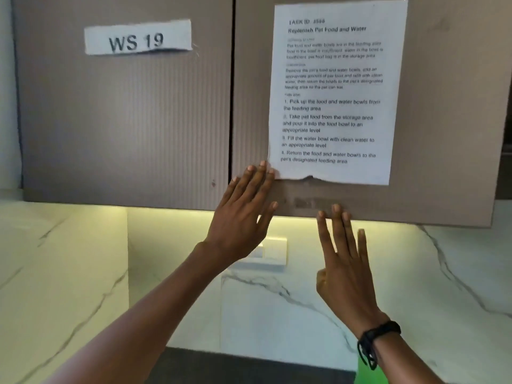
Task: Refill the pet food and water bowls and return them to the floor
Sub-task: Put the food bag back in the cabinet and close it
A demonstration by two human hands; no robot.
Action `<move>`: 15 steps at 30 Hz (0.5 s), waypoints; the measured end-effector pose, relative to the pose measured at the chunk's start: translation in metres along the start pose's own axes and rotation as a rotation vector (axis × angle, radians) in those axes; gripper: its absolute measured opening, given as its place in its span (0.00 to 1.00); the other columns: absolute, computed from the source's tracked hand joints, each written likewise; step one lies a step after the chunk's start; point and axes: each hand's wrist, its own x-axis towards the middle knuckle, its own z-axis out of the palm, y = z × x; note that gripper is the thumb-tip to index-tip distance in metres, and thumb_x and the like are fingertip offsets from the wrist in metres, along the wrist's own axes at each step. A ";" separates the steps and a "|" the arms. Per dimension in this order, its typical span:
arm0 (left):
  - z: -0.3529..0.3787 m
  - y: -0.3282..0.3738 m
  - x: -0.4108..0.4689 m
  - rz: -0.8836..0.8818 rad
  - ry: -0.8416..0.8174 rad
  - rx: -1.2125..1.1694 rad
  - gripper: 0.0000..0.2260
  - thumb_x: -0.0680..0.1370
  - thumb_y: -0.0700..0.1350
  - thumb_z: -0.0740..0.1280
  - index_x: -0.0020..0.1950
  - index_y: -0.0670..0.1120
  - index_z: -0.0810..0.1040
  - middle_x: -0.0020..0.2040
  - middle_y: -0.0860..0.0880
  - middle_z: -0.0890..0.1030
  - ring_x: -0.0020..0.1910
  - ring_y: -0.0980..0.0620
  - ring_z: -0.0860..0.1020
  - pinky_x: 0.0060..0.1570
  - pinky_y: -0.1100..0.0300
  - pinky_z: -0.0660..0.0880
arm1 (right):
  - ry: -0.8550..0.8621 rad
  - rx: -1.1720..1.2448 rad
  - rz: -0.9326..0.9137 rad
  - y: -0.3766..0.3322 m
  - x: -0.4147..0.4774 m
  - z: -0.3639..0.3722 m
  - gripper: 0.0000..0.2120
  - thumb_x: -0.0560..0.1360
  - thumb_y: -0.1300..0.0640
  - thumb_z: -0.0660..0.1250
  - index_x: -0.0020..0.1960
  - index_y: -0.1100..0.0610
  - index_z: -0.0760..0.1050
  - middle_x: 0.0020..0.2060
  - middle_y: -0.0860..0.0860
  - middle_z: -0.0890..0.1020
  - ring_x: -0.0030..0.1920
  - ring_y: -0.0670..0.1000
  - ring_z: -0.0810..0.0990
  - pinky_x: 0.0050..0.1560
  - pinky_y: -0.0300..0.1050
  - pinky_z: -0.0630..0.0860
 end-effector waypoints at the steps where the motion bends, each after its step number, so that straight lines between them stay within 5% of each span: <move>1: 0.004 0.005 -0.011 0.006 -0.011 -0.027 0.27 0.84 0.55 0.51 0.80 0.48 0.48 0.81 0.49 0.47 0.80 0.51 0.45 0.78 0.50 0.48 | -0.031 0.037 0.020 -0.003 -0.011 0.002 0.55 0.61 0.71 0.68 0.81 0.55 0.44 0.80 0.56 0.44 0.80 0.58 0.45 0.77 0.61 0.51; 7: 0.044 0.054 -0.106 -0.096 -0.099 -0.394 0.28 0.82 0.56 0.58 0.80 0.52 0.53 0.79 0.50 0.61 0.78 0.49 0.59 0.75 0.51 0.57 | -0.250 0.196 0.261 0.003 -0.101 0.028 0.54 0.71 0.66 0.68 0.79 0.46 0.31 0.79 0.49 0.37 0.79 0.50 0.39 0.77 0.51 0.39; 15: 0.126 0.101 -0.190 -0.205 -0.475 -0.615 0.32 0.81 0.55 0.61 0.81 0.48 0.49 0.76 0.46 0.67 0.75 0.46 0.65 0.72 0.50 0.63 | -0.477 0.354 0.657 0.049 -0.202 0.070 0.51 0.71 0.60 0.74 0.80 0.57 0.41 0.80 0.57 0.50 0.79 0.58 0.52 0.76 0.52 0.56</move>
